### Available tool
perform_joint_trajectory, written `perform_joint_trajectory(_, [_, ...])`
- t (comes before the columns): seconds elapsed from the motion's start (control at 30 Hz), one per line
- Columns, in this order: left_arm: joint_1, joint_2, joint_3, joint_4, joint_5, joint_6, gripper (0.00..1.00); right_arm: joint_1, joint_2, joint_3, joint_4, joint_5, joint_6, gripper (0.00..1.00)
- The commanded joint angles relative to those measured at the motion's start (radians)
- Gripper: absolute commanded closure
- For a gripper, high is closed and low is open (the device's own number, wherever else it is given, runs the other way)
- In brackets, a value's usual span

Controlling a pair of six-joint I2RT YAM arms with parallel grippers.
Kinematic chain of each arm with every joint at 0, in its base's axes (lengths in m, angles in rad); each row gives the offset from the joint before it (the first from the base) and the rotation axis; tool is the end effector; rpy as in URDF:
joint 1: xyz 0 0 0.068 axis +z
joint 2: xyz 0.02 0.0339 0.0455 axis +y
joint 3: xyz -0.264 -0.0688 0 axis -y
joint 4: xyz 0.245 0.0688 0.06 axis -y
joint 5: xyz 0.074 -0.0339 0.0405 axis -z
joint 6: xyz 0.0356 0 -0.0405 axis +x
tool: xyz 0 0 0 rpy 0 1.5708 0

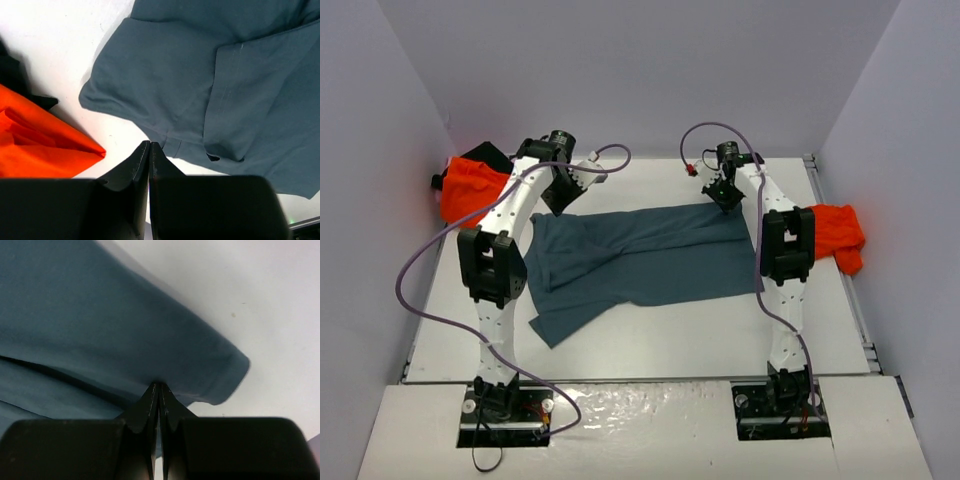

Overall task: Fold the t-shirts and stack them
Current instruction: Fold the flattened tshirt in 1/3 of the way

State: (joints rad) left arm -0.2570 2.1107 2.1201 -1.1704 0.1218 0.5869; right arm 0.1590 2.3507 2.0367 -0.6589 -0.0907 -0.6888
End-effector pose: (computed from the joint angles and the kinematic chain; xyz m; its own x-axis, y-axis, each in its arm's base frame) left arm 0.4280 -0.1170 0.3020 -0.5730 0.7189 -0.3935 0.7403 0.6600 0.1278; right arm 0.5118 0.0853 0.1921 -0.4978 -0.7209 -0.4821 -0.6793 0.6697 -0.3000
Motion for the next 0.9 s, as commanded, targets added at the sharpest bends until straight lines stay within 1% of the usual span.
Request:
perform_joint_trajectory(0.0, [0.019, 0.011, 0.060, 0.033, 0.041, -0.021, 1.00, 0.011, -0.083, -0.026, -0.013, 0.034, 0.006, 0.99])
perform_joint_trajectory(0.3, [0.055, 0.099, 0.078, 0.018, 0.047, -0.016, 1.00, 0.016, -0.117, -0.101, -0.032, 0.098, 0.000, 0.97])
perform_joint_trajectory(0.33, [0.060, 0.103, 0.080, 0.014, 0.049, -0.018, 1.00, 0.016, -0.137, -0.124, -0.035, 0.123, -0.002, 0.97])
perform_joint_trajectory(0.5, [0.083, 0.110, 0.071, 0.027, 0.061, -0.021, 1.00, 0.014, -0.244, -0.205, -0.040, 0.145, -0.027, 0.95])
perform_joint_trajectory(0.73, [0.089, 0.120, 0.064, 0.037, 0.060, -0.021, 1.00, 0.017, -0.315, -0.244, -0.096, 0.114, -0.052, 0.95])
perform_joint_trajectory(0.87, [0.096, 0.108, 0.046, 0.029, 0.061, -0.022, 1.00, 0.017, -0.347, -0.295, -0.111, 0.109, -0.061, 0.95])
